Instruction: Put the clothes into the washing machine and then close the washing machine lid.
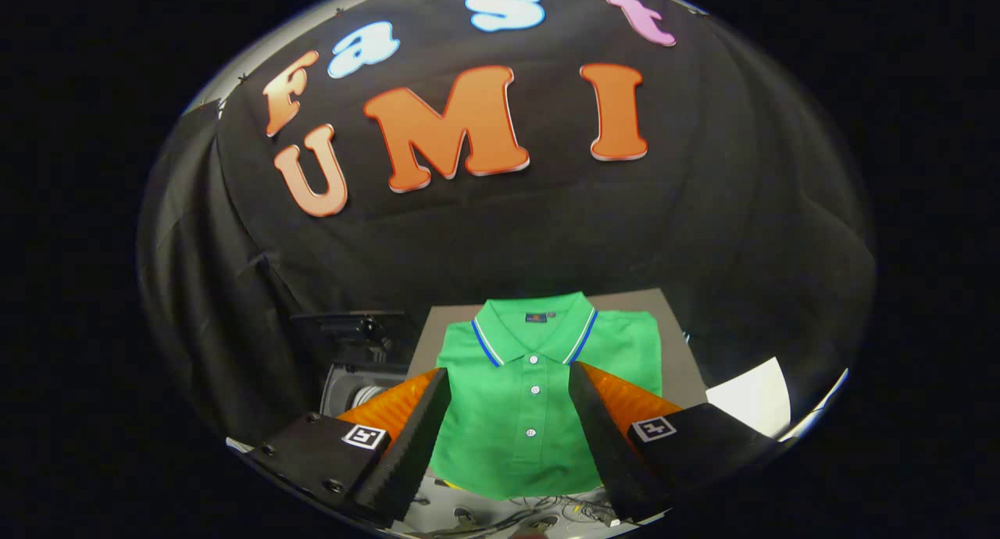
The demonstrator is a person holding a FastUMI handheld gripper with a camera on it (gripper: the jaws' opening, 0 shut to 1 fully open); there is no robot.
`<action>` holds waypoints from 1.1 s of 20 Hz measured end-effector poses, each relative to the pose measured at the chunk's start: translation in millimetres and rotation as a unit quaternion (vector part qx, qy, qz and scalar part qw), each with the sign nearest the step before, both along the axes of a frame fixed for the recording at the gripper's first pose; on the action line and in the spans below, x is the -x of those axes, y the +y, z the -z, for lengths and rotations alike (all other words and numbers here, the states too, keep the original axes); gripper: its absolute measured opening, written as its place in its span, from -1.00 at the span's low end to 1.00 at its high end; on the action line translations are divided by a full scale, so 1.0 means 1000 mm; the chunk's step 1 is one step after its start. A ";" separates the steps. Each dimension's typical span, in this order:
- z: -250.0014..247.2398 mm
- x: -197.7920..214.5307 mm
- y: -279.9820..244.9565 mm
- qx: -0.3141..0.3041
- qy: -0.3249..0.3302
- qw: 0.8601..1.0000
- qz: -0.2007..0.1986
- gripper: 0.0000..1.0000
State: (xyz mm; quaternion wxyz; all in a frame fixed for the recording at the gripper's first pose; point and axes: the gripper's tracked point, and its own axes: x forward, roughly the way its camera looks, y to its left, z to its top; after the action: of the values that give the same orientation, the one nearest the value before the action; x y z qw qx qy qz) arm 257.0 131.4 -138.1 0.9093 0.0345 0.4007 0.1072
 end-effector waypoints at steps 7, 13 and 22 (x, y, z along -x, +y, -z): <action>0.088 -0.018 -0.020 0.089 0.167 0.982 -0.004 0.98; 0.121 -0.011 -0.019 0.120 0.261 0.958 -0.023 0.97; 0.126 -0.012 -0.017 0.117 0.301 0.946 -0.038 0.96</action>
State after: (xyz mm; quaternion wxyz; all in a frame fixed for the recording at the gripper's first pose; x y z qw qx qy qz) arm 269.1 114.9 -264.1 0.7392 -0.0566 0.6665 0.0789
